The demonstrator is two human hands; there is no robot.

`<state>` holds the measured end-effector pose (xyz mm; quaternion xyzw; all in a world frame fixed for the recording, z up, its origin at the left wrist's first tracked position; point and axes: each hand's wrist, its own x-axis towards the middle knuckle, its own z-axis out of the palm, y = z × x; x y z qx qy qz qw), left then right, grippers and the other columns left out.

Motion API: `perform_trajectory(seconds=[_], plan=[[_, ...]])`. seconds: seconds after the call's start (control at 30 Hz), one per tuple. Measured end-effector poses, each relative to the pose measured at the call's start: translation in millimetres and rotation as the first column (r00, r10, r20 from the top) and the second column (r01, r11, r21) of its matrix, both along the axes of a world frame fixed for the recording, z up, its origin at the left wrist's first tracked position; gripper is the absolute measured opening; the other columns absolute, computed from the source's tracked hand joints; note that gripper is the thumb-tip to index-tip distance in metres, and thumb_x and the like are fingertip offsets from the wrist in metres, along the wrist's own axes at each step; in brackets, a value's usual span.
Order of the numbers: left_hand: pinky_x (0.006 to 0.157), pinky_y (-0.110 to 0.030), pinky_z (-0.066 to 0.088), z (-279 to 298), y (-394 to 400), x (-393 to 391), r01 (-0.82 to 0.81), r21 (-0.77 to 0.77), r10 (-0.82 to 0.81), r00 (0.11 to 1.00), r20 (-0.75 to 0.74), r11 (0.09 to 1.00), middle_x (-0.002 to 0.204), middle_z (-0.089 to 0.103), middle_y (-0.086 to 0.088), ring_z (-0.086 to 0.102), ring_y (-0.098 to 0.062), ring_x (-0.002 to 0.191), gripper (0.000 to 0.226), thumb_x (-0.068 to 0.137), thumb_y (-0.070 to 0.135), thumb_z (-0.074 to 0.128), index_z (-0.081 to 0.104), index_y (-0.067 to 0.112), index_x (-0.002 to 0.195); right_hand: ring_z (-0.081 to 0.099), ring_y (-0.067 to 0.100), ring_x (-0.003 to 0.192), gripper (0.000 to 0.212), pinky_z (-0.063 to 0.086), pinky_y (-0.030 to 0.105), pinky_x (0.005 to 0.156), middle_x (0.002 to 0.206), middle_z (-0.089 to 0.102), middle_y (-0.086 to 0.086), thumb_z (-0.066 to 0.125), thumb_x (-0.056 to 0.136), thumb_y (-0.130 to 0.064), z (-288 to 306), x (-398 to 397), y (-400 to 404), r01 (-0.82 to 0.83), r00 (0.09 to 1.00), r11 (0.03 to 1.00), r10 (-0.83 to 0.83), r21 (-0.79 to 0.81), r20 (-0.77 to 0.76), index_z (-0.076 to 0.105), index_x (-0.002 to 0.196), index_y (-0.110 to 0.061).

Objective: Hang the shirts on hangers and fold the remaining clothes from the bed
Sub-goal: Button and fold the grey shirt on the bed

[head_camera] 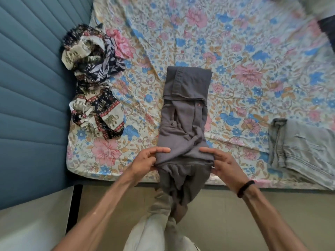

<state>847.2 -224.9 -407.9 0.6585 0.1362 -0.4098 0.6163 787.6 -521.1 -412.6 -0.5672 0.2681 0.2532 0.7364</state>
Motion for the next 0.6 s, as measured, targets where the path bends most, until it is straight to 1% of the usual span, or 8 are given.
perform_trajectory(seconds=[0.07,0.13,0.23,0.27,0.33,0.43,0.5,0.6], plan=[[0.09,-0.041,0.06,4,7,11,0.158,-0.042,-0.156,0.986,0.053,0.987,0.123,0.074,-0.005,0.071,-0.026,0.112,0.057,0.094,-0.019,0.043,0.072,0.017,0.126,0.067,0.024,0.124,0.047,0.058,0.042,0.1,0.132,0.071,0.007,0.052,0.097,0.02,9,12,-12,-0.184,0.966,0.978,0.199,-0.097,0.166,0.069,0.131,-0.008],[0.093,-0.044,0.059,2,10,28,0.293,0.061,-0.299,0.932,0.207,0.954,0.117,0.076,0.0,0.073,-0.023,0.107,0.055,0.091,-0.013,0.056,0.074,0.025,0.125,0.07,0.018,0.118,0.042,0.059,0.04,0.097,0.124,0.075,-0.004,0.067,0.095,0.006,9,29,-25,-0.285,0.88,0.886,0.393,-0.365,0.268,0.073,0.127,-0.02],[0.069,-0.031,0.052,-9,11,57,0.342,0.322,-0.459,0.773,0.437,0.883,0.088,0.076,0.008,0.067,-0.019,0.075,0.052,0.084,0.007,0.061,0.076,0.05,0.108,0.068,0.02,0.109,0.038,0.06,0.039,0.091,0.114,0.073,-0.01,0.074,0.095,-0.011,-3,61,-34,-0.283,0.796,0.719,0.545,-0.635,0.263,0.076,0.114,-0.043],[0.068,-0.029,0.045,-11,10,67,0.325,0.355,-0.471,0.731,0.494,0.876,0.084,0.07,0.009,0.06,-0.018,0.074,0.048,0.083,0.014,0.061,0.075,0.055,0.105,0.064,0.017,0.111,0.038,0.058,0.037,0.093,0.116,0.067,-0.009,0.076,0.093,-0.013,-6,71,-36,-0.269,0.802,0.714,0.538,-0.647,0.26,0.076,0.11,-0.047],[0.082,-0.026,0.042,-17,8,95,0.284,0.343,-0.439,0.695,0.57,0.895,0.094,0.058,0.009,0.054,-0.014,0.093,0.033,0.086,0.029,0.064,0.074,0.052,0.108,0.056,0.008,0.124,0.036,0.052,0.034,0.104,0.129,0.057,-0.008,0.077,0.092,-0.011,-14,95,-38,-0.243,0.817,0.758,0.497,-0.606,0.294,0.076,0.107,-0.044],[0.101,-0.028,0.046,-25,-4,151,0.278,0.178,-0.328,0.737,0.591,0.944,0.12,0.059,0.003,0.056,-0.017,0.12,0.023,0.093,0.037,0.066,0.076,0.034,0.114,0.056,0.014,0.135,0.023,0.05,0.038,0.109,0.139,0.063,-0.001,0.066,0.097,-0.013,-16,139,-37,-0.187,0.859,0.878,0.364,-0.44,0.36,0.07,0.12,-0.017],[0.099,-0.03,0.052,-24,-20,193,0.232,-0.017,-0.189,0.831,0.523,0.973,0.125,0.069,-0.005,0.064,-0.02,0.121,0.024,0.102,0.02,0.062,0.071,0.014,0.124,0.067,0.021,0.121,0.026,0.059,0.033,0.094,0.127,0.071,0.005,0.057,0.1,-0.012,-14,173,-34,-0.066,0.921,0.961,0.162,-0.268,0.354,0.062,0.123,-0.002],[0.093,-0.03,0.056,-37,-57,268,0.058,-0.149,0.012,0.901,0.433,0.987,0.12,0.071,-0.011,0.068,-0.023,0.113,0.028,0.104,0.01,0.053,0.062,0.005,0.131,0.071,0.021,0.094,0.023,0.061,0.028,0.073,0.104,0.075,0.004,0.052,0.106,-0.012,-28,249,-33,0.17,0.944,0.962,-0.098,-0.212,0.314,0.062,0.126,-0.006]])
